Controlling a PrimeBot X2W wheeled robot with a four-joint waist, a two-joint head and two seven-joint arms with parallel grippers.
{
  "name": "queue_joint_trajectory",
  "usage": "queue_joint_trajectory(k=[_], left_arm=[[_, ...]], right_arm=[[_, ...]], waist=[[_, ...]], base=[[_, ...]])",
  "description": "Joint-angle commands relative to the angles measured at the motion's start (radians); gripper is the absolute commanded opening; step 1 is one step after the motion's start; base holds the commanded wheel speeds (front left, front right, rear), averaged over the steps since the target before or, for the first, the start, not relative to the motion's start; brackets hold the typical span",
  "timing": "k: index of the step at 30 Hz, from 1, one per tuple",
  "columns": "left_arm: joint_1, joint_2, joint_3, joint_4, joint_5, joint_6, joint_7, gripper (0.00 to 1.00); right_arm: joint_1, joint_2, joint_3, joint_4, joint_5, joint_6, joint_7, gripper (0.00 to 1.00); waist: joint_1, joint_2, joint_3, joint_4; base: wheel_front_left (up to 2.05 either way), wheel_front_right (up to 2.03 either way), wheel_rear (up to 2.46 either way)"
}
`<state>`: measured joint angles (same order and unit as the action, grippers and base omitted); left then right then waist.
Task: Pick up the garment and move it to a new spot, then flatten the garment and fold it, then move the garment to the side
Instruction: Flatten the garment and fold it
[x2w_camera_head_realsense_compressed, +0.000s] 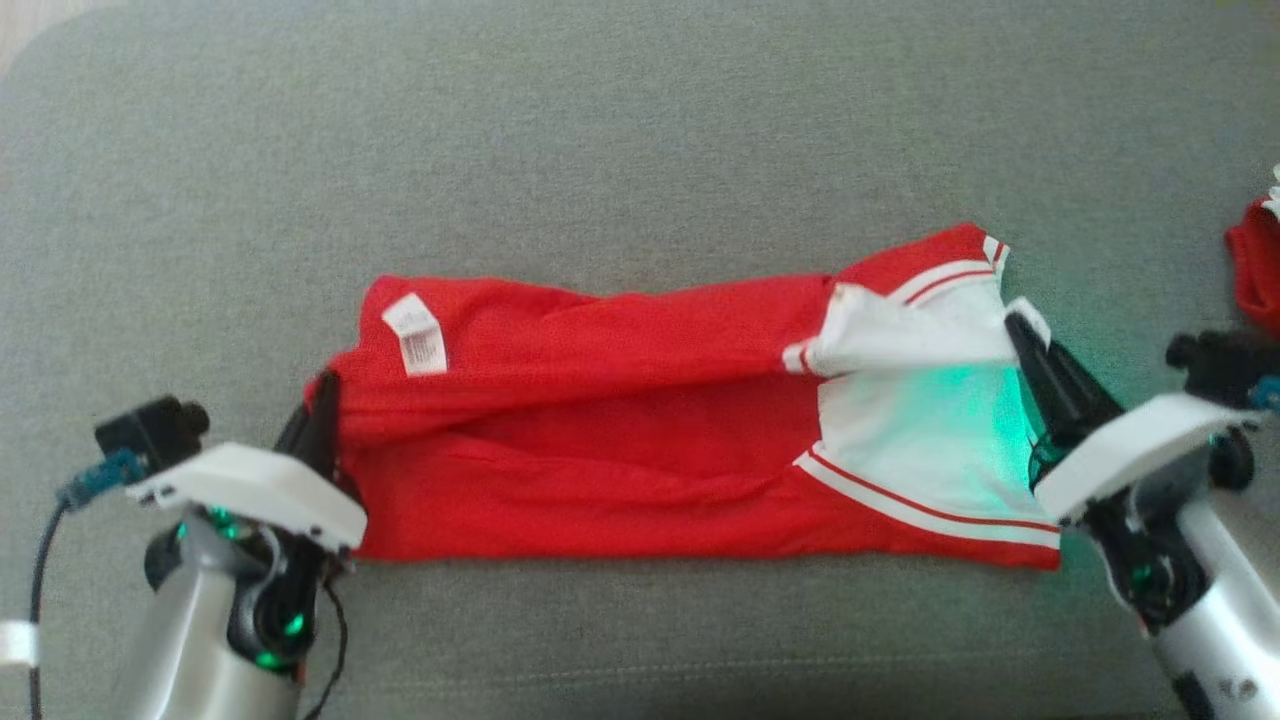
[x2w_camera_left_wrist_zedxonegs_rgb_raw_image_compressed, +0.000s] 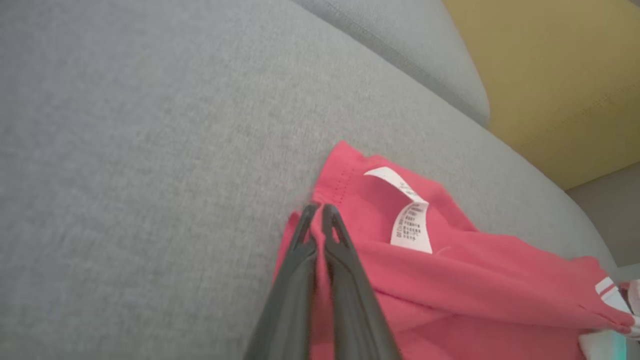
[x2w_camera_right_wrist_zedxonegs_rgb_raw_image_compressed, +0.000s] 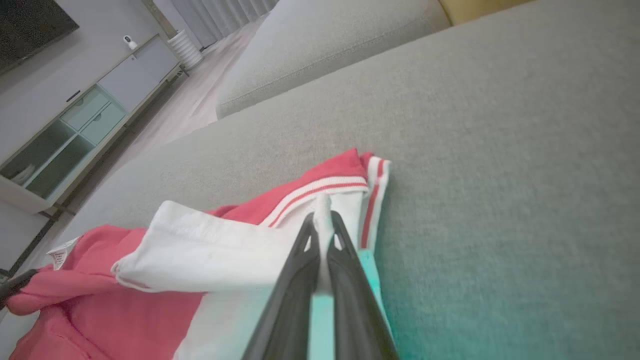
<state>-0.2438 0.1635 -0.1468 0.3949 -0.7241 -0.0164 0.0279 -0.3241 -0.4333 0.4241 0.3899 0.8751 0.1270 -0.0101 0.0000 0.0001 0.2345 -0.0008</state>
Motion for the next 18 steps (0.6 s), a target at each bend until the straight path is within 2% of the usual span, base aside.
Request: queue_joint_trajectory(k=[1,2,3,5,10,14,18], left_arm=[[-0.007,0.028,0.042,-0.035,-0.004,0.005,0.003,0.04],[0.006,0.025,0.038,-0.039,-0.004,0.009,0.007,0.45],[0.018,0.025,0.032,-0.044,0.005,0.016,0.006,1.0],[0.04,0.025,0.022,-0.058,0.033,0.036,-0.016,1.0],[0.088,0.037,-0.011,-0.105,0.166,0.112,-0.151,1.0],[0.118,0.042,-0.024,-0.163,0.264,0.179,-0.245,1.0],[0.144,0.049,-0.042,-0.24,0.348,0.225,-0.276,1.0]], right_arm=[[0.022,-0.004,-0.005,-0.032,-0.006,0.004,-0.005,0.0],[0.039,0.002,-0.011,-0.037,-0.015,0.004,-0.005,0.38],[0.055,0.009,-0.019,-0.043,-0.026,0.004,-0.007,1.0],[0.085,0.022,-0.045,-0.048,-0.066,0.004,-0.019,1.0],[0.154,0.088,-0.164,-0.095,-0.227,0.004,-0.089,1.0],[0.211,0.165,-0.283,-0.197,-0.406,0.004,-0.115,1.0],[0.267,0.242,-0.359,-0.332,-0.556,0.004,-0.089,1.0]], waist=[[0.0,-0.0001,-0.002,-0.001],[0.0,-0.0001,-0.004,-0.001],[0.0,-0.0001,-0.007,-0.002],[0.0,-0.0001,-0.015,-0.005],[0.0,-0.0001,-0.034,-0.012],[0.0,-0.0001,-0.052,-0.018],[0.0,-0.0001,-0.068,-0.024]], base=[[0.0,0.0,0.0],[0.0,0.0,0.0],[0.0,0.0,0.0],[0.0,0.0,0.0],[0.0,0.0,0.0],[0.0,0.0,0.0],[0.0,0.0,0.0]])
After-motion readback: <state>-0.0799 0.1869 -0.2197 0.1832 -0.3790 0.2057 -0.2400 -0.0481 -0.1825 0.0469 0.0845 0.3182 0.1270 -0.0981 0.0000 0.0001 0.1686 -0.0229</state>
